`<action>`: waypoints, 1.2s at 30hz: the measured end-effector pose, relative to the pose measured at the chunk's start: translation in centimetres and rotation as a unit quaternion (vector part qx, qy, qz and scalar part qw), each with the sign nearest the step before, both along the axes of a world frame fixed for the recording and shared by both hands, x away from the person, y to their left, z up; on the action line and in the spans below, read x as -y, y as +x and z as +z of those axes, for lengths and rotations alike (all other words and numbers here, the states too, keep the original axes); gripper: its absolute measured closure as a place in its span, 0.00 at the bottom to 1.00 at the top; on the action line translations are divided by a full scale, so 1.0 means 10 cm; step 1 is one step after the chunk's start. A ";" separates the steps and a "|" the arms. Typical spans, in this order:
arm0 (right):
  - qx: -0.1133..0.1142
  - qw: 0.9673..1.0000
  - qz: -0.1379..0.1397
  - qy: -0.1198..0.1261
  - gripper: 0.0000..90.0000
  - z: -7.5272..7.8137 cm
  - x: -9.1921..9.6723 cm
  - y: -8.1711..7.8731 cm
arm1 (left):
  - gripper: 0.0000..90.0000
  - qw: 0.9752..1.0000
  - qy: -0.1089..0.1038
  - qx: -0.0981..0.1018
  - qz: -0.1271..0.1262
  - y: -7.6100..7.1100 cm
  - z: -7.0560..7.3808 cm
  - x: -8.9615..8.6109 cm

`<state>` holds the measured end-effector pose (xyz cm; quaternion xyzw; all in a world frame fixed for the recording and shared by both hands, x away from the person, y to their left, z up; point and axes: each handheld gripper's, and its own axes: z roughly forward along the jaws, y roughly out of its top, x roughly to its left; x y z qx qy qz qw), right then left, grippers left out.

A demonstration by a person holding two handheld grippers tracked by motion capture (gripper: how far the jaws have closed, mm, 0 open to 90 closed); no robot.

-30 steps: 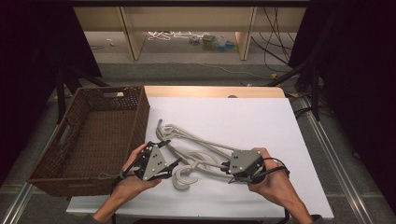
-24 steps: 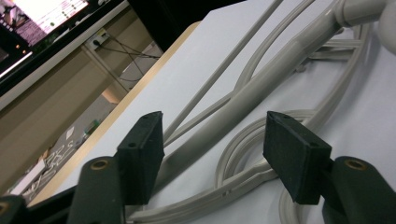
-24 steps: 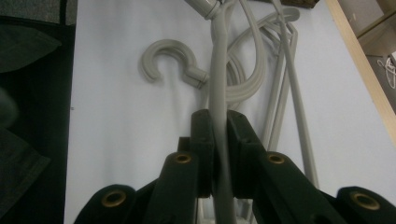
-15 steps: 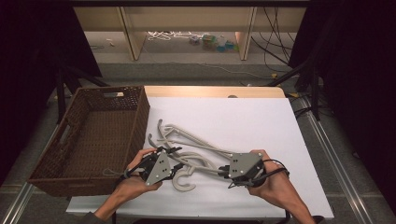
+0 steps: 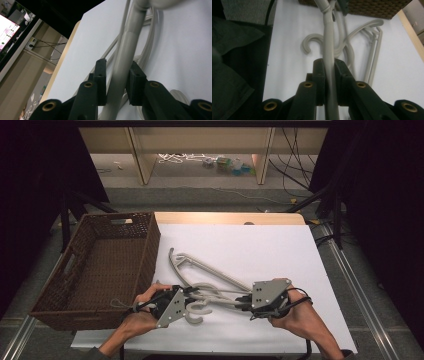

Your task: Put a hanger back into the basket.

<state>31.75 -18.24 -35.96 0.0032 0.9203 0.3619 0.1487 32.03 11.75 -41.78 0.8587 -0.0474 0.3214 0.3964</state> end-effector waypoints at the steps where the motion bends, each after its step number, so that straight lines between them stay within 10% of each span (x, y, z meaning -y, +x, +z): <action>1: 0.002 1.000 -0.015 0.008 0.85 0.00 0.04 0.02 | 0.85 1.000 0.007 0.007 -0.001 -0.04 0.01 0.03; 8: 0.010 0.997 -0.071 0.039 0.68 0.02 0.10 0.08 | 0.88 0.999 -0.009 -0.032 0.005 -0.07 0.05 0.07; 12: 0.021 0.990 -0.125 0.068 0.49 0.06 0.12 0.08 | 0.88 0.996 -0.031 -0.078 0.033 -0.05 0.10 0.03; 13: 0.024 0.982 -0.157 0.105 0.42 0.10 0.15 0.09 | 0.88 0.993 -0.043 -0.098 0.049 -0.02 0.12 0.01; 15: 0.028 0.977 -0.172 0.125 0.39 0.12 0.16 0.09 | 0.88 0.991 -0.049 -0.108 0.056 -0.02 0.12 0.00; 17: 0.031 0.972 -0.187 0.141 0.34 0.15 0.17 0.08 | 0.88 0.985 -0.069 -0.137 0.075 0.01 0.13 -0.03; 19: 0.035 0.960 -0.213 0.178 0.28 0.17 0.22 0.08 | 0.88 0.977 -0.100 -0.159 0.101 0.04 0.14 -0.08; 21: 0.035 0.958 -0.218 0.184 0.27 0.17 0.23 0.07 | 0.88 0.973 -0.113 -0.172 0.108 0.05 0.15 -0.11; 23: 0.054 0.952 -0.225 0.200 0.25 0.16 0.26 0.03 | 0.88 0.960 -0.144 -0.198 0.139 0.07 0.18 -0.20; 25: 0.052 0.948 -0.234 0.208 0.23 0.16 0.29 0.00 | 0.88 0.952 -0.163 -0.212 0.150 0.07 0.19 -0.25; 26: 0.052 0.948 -0.234 0.208 0.23 0.16 0.29 0.00 | 0.88 0.952 -0.163 -0.212 0.150 0.07 0.19 -0.25; 27: 0.049 0.945 -0.241 0.216 0.21 0.10 0.32 -0.01 | 0.88 0.941 -0.186 -0.228 0.164 0.08 0.22 -0.31; 30: 0.039 0.942 -0.249 0.222 0.20 -0.01 0.32 -0.03 | 0.88 0.934 -0.206 -0.238 0.167 0.08 0.25 -0.37; 31: 0.036 0.943 -0.249 0.217 0.20 -0.05 0.32 -0.03 | 0.88 0.925 -0.230 -0.253 0.167 0.08 0.29 -0.43; 34: 0.031 0.942 -0.251 0.220 0.19 -0.15 0.32 -0.03 | 0.88 0.923 -0.239 -0.253 0.165 0.06 0.34 -0.47; 35: 0.027 0.943 -0.249 0.217 0.19 -0.21 0.31 -0.03 | 0.88 0.916 -0.253 -0.267 0.163 0.04 0.38 -0.51; 36: 0.019 0.944 -0.250 0.215 0.19 -0.24 0.30 -0.04 | 0.88 0.916 -0.253 -0.267 0.163 0.04 0.38 -0.51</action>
